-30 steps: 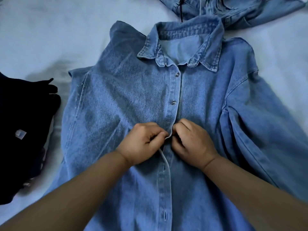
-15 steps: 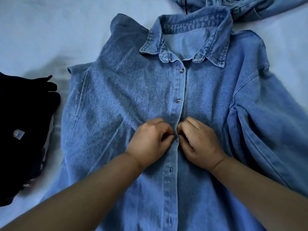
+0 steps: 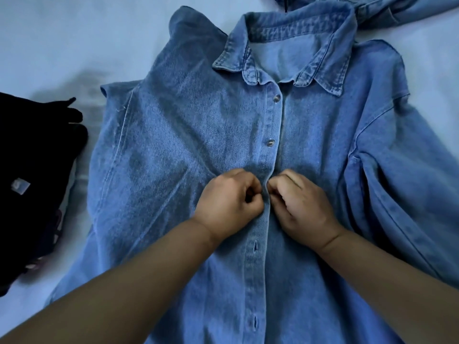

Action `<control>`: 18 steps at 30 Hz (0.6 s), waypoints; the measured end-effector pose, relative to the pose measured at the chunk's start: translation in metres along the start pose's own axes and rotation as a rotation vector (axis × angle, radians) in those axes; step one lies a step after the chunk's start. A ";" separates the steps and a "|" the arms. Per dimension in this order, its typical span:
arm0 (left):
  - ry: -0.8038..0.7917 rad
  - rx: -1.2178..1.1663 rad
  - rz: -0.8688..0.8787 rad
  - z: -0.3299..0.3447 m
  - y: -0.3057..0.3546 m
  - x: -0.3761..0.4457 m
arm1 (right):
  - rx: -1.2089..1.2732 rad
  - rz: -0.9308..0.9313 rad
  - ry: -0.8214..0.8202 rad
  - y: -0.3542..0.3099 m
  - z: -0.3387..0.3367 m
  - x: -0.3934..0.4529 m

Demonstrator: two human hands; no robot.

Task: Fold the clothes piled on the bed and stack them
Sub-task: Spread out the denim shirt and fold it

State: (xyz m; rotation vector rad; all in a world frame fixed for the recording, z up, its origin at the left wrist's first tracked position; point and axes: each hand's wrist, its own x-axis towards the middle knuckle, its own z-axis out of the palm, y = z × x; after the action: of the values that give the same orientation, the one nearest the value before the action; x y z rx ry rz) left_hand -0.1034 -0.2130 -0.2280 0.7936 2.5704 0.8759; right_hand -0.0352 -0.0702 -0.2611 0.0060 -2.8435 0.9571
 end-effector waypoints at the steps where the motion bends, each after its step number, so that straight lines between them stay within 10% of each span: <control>1: 0.017 0.030 -0.030 0.002 0.004 -0.001 | -0.003 0.001 0.007 -0.001 0.000 0.000; 10: -0.020 0.146 -0.218 0.000 0.021 0.003 | 0.113 -0.020 0.049 -0.004 -0.005 -0.002; 18: -0.192 0.058 -0.212 -0.019 0.017 0.011 | -0.302 -0.272 0.160 0.002 -0.007 0.003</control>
State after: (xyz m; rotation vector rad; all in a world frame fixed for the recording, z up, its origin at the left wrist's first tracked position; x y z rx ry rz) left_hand -0.1135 -0.2038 -0.2042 0.5759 2.4633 0.6311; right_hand -0.0378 -0.0640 -0.2567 0.2637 -2.7153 0.4490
